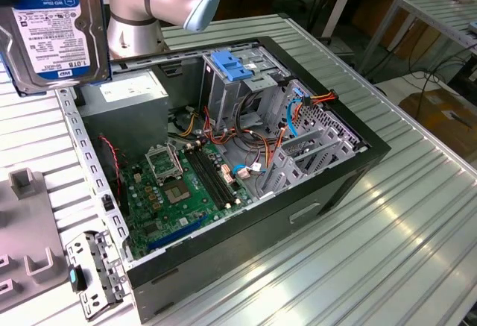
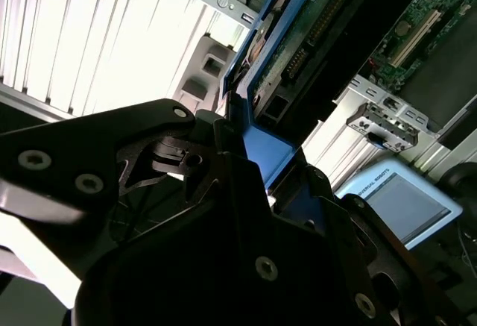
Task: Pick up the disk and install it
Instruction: 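Pick up the disk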
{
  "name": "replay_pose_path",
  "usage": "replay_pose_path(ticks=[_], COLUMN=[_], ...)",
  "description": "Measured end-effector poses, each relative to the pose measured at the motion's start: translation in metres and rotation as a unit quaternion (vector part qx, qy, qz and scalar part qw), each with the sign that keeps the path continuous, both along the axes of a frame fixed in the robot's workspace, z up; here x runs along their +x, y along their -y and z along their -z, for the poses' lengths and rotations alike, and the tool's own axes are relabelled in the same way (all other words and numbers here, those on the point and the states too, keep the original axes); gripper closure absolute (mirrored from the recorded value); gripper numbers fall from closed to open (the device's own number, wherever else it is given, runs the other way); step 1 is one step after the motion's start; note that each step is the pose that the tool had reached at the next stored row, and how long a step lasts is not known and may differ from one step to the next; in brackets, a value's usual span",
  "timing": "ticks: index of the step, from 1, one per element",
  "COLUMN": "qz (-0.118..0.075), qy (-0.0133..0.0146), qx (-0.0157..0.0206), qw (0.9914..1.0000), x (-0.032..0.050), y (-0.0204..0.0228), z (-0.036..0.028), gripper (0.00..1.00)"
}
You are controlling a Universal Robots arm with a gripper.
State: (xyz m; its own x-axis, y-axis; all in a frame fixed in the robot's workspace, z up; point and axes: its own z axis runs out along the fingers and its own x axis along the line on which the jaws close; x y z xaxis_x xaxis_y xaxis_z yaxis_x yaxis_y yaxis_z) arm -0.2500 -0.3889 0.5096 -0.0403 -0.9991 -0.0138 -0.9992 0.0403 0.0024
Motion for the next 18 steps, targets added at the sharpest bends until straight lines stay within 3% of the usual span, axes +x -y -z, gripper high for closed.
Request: replay_pose_path(ticks=[18], qz=[0.001], qy=[0.0], qx=[0.0], qw=[1.0], x=[0.0349], y=[0.0031], z=[0.0005], gripper=[0.63])
